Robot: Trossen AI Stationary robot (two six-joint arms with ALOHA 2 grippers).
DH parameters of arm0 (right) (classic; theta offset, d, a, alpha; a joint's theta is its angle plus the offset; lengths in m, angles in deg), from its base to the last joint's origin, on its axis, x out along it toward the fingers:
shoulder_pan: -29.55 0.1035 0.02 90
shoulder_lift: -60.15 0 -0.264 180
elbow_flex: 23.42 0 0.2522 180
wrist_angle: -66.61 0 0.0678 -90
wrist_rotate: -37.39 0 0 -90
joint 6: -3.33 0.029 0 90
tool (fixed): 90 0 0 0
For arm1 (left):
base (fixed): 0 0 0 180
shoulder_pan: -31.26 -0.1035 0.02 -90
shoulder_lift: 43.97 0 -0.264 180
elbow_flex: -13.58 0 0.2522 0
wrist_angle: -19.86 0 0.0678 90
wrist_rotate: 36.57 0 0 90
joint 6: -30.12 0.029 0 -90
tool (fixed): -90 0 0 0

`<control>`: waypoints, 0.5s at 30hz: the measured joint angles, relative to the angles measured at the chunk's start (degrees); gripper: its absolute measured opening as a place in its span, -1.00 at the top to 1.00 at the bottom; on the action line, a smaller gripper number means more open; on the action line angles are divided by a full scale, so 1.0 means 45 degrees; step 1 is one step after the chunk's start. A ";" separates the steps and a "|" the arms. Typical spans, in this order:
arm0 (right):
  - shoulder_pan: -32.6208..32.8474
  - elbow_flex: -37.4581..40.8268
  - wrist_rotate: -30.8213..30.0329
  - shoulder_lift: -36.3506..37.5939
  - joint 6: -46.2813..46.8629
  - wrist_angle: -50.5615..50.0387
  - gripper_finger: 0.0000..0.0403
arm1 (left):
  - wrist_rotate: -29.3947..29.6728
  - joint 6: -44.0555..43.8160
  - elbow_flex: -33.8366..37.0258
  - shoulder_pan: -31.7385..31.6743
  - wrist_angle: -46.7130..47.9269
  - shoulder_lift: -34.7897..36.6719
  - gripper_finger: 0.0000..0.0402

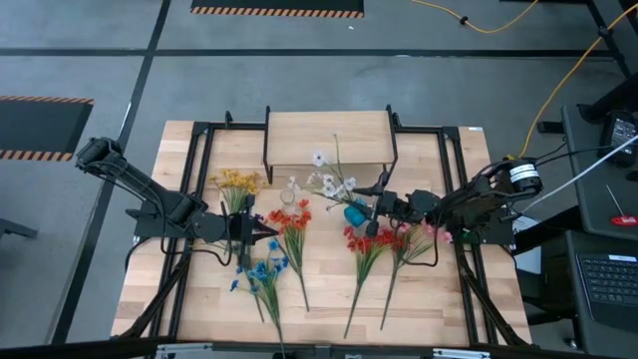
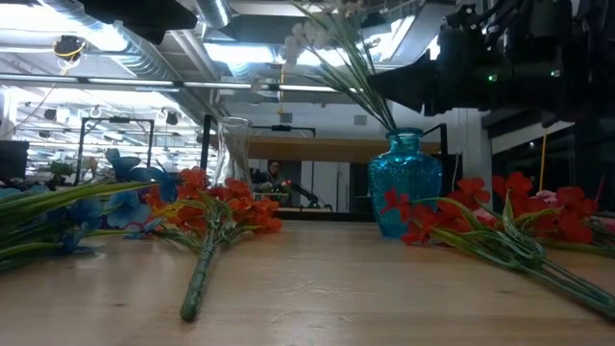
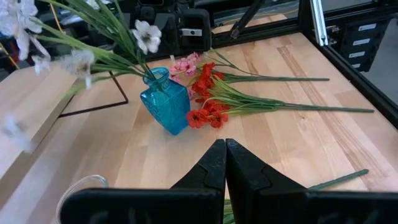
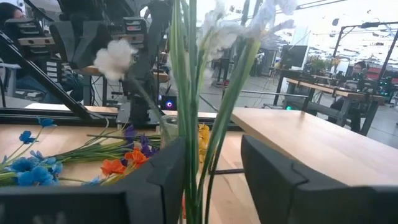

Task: Pick and place flowers into a vace then onto a shelf
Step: Put the white flowers into the blue vase

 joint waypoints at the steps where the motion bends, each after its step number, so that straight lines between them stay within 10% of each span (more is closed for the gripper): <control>1: 0.0000 0.0000 0.0000 0.0181 0.0000 -0.0227 0.20 | -0.0005 -0.0060 0.0000 0.0000 0.0000 0.0000 0.98; 15: 0.0190 -0.0005 -0.0008 0.4368 0.0376 -0.5214 0.19 | -0.0432 -0.0184 0.0000 0.0005 0.0005 0.0000 0.98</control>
